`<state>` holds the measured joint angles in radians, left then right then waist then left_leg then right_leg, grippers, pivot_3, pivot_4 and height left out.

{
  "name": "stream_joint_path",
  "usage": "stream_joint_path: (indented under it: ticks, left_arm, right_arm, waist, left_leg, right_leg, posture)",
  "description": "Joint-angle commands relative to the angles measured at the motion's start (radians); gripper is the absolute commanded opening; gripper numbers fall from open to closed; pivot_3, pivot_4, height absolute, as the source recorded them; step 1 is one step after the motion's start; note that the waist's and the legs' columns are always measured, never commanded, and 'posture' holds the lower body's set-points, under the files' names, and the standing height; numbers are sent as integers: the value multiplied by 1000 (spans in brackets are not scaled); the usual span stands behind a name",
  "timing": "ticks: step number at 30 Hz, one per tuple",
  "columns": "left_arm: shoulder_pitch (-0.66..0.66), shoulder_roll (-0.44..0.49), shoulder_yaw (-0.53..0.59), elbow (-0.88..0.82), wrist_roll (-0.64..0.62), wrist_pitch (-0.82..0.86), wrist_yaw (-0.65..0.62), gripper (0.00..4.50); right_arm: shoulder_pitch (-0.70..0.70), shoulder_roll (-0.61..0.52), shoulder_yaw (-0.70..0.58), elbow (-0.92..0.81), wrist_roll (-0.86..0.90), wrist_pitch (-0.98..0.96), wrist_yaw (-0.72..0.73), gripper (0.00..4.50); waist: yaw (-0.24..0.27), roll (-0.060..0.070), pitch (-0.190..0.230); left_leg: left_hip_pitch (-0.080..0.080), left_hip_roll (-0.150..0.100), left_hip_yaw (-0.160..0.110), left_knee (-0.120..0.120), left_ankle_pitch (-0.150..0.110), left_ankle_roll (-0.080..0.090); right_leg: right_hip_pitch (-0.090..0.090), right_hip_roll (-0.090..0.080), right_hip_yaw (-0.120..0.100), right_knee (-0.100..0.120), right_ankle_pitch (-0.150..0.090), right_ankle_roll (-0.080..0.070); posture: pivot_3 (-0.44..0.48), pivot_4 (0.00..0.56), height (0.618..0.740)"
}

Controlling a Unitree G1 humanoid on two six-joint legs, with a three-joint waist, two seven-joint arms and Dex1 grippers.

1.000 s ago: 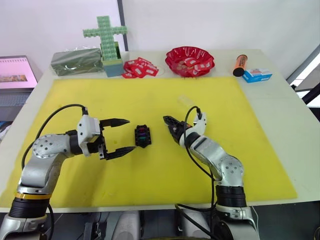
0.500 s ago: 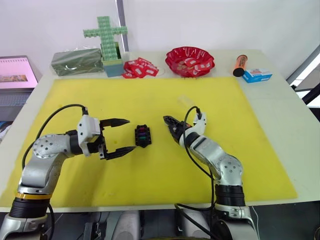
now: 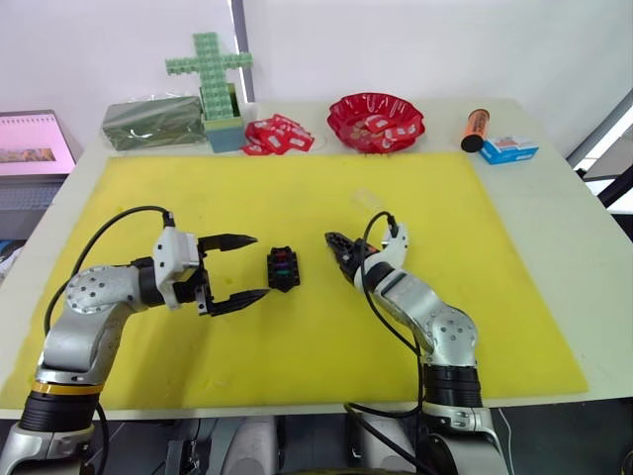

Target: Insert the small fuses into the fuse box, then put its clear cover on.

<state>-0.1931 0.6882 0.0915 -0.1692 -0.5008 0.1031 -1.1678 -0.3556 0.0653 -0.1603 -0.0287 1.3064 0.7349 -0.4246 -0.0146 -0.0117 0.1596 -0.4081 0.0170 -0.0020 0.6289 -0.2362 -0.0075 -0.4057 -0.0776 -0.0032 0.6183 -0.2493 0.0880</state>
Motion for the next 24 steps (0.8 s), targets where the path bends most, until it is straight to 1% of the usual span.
stream_joint_path:
  ticks: [1, 2, 4, 10, 15, 17, 19, 21, 22, 24]
  left_arm:
    - [-9, 6, 7, -32, -4, -1, 7, 4500]
    - [-9, 6, 7, -33, -4, 0, 8, 4500]
    - [-7, 6, 6, -36, -5, 1, 9, 4500]
    - [-6, 6, 4, -36, -3, 0, 14, 4500]
    - [-9, 4, 2, -34, -2, 0, 15, 4500]
    - [-8, 5, 5, -34, -3, -1, 16, 4500]
    - [-1, 10, 15, -33, -7, -1, 14, 4500]
    - [12, 18, 26, -29, -9, -7, 7, 4500]
    - [24, 25, 34, -31, -13, -8, 0, 4500]
    - [40, 36, 43, -33, -19, -10, -10, 4500]
  right_arm:
    - [6, 9, -28, 10, -33, -11, -10, 1013]
    - [7, 12, -30, 11, -36, -11, -12, 606]
    - [13, 23, -41, 15, -38, -15, -38, 15]
    - [25, 29, -54, 32, -43, -7, -64, 15]
    - [19, 2, -40, 32, -64, 14, -25, 15]
    - [5, -66, 17, -6, -109, 65, 66, 15]
    - [-37, -168, 90, -51, -156, 130, 192, 15]
    - [-101, -292, 185, -100, -240, 162, 349, 15]
    - [-157, -359, 229, -125, -282, 169, 442, 15]
    - [-236, -442, 286, -147, -342, 168, 576, 15]
  waist:
    - [0, 0, 0]
    - [1, 0, 0]
    - [1, 0, 0]
    - [2, -1, -1]
    - [3, -1, -1]
    - [4, -1, -1]
    - [5, 0, 0]
    - [4, 1, 0]
    - [3, 2, 1]
    - [0, 2, 1]
  left_leg:
    - [0, 0, 0, 0, 0, 0]
    - [0, 0, 0, 0, 0, 0]
    - [0, 0, 0, 0, 0, 0]
    - [0, 0, 0, 0, 0, 0]
    - [0, -1, 0, 0, 0, 0]
    - [0, -1, 0, 0, 0, 0]
    - [0, -1, 0, 1, 0, 0]
    - [0, -2, 0, 1, 0, 0]
    - [-1, -2, 0, 2, 0, 0]
    - [-1, -2, 2, 2, 0, 0]
  right_leg:
    - [0, 0, 0, 0, 0, 0]
    - [0, 0, 0, 0, 0, 0]
    - [0, 0, 0, 0, 0, 0]
    - [1, -1, 0, 0, 0, 0]
    - [1, -1, 0, -1, 0, 0]
    - [1, -1, 0, -1, 0, 0]
    - [1, -2, 0, -1, 0, 0]
    - [1, -3, 0, -2, 0, 0]
    - [1, -3, 0, -2, 0, 0]
    - [0, -4, 0, -4, 0, 0]
  posture:
    - [0, 150, 740]
    - [0, 150, 740]
    - [0, 150, 740]
    - [0, 150, 740]
    - [0, 150, 740]
    - [0, 150, 740]
    - [0, 150, 740]
    - [0, 150, 740]
    - [0, 150, 740]
    - [0, 150, 740]
